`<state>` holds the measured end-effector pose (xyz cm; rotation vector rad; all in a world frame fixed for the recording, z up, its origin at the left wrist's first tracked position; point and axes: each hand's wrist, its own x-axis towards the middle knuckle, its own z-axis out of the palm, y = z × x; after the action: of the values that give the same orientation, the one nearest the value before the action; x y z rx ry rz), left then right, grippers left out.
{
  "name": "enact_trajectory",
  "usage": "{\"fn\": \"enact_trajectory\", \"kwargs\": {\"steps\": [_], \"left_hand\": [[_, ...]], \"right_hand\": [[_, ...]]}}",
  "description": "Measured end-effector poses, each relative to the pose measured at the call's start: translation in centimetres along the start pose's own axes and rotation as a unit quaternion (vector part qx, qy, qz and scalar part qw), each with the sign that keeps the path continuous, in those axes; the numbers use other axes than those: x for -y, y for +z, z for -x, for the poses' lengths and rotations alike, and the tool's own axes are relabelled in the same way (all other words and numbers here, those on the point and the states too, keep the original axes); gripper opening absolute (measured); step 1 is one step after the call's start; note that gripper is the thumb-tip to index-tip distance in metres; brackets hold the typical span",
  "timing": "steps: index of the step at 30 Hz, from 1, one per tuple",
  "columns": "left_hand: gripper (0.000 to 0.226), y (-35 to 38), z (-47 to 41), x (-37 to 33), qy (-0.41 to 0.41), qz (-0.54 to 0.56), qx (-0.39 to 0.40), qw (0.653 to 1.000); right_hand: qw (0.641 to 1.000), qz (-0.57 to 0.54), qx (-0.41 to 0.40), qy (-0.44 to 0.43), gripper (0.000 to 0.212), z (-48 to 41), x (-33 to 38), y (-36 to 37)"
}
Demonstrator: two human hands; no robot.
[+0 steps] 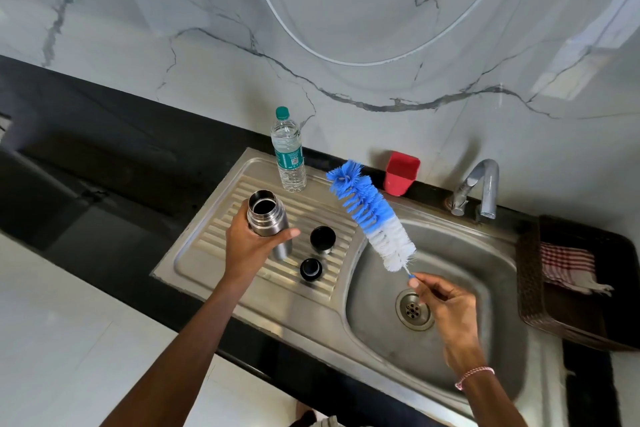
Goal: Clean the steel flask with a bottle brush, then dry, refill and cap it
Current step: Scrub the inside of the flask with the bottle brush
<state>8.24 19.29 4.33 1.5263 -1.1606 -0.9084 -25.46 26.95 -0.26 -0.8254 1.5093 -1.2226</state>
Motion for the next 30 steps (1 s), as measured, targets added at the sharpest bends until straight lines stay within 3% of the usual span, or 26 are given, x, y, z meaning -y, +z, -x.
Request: {"fn": "enact_trajectory", "kwargs": {"steps": [24, 30], "left_hand": [[0.075, 1.9, -1.4, -1.0, 0.049, 0.015, 0.018, 0.999], [0.075, 2.6, -1.8, -1.6, 0.048, 0.029, 0.033, 0.998]], "right_hand": [[0.999, 0.029, -0.032, 0.033, 0.014, -0.7, 0.9, 1.5], [0.988, 0.134, -0.082, 0.01, 0.011, -0.9, 3.5, 0.8]]}}
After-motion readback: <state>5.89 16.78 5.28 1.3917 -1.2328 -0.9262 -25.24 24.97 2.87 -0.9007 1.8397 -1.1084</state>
